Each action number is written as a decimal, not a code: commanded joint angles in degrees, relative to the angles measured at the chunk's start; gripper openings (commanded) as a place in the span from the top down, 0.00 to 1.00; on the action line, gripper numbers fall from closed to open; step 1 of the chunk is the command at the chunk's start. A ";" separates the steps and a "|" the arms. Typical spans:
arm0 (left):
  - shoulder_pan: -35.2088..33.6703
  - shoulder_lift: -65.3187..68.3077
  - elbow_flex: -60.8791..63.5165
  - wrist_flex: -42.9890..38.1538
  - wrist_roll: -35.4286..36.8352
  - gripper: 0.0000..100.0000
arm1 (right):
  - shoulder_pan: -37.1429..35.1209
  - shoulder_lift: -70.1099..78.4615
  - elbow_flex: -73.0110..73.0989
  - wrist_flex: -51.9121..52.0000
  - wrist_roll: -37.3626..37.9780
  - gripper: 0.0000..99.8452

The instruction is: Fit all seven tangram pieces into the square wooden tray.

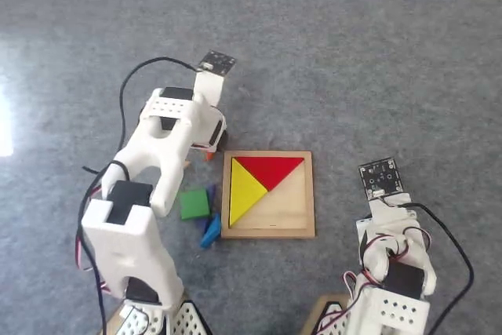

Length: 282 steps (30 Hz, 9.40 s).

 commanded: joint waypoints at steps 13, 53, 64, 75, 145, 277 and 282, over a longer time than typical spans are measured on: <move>-0.26 -0.88 -4.97 -1.14 -0.62 0.84 | 0.40 -0.75 1.05 0.22 0.00 0.98; -0.53 18.29 -28.35 17.14 -3.52 0.84 | 0.48 -0.75 1.05 0.22 0.00 0.98; -0.44 15.65 -29.05 16.70 -3.87 0.99 | 0.48 -0.75 1.05 0.22 0.00 0.98; -1.32 13.01 -27.38 18.46 -5.71 0.95 | 0.48 -0.75 1.05 0.22 0.00 0.98; 22.42 -13.80 -14.37 25.85 14.77 0.99 | 0.40 -0.75 1.05 0.22 0.00 0.98; 36.92 -16.79 18.86 -4.66 0.70 0.87 | -1.01 -0.57 1.05 0.22 -0.09 0.98; 36.84 -10.81 12.79 -3.60 0.70 0.87 | -1.01 -0.57 1.05 0.22 -0.09 0.98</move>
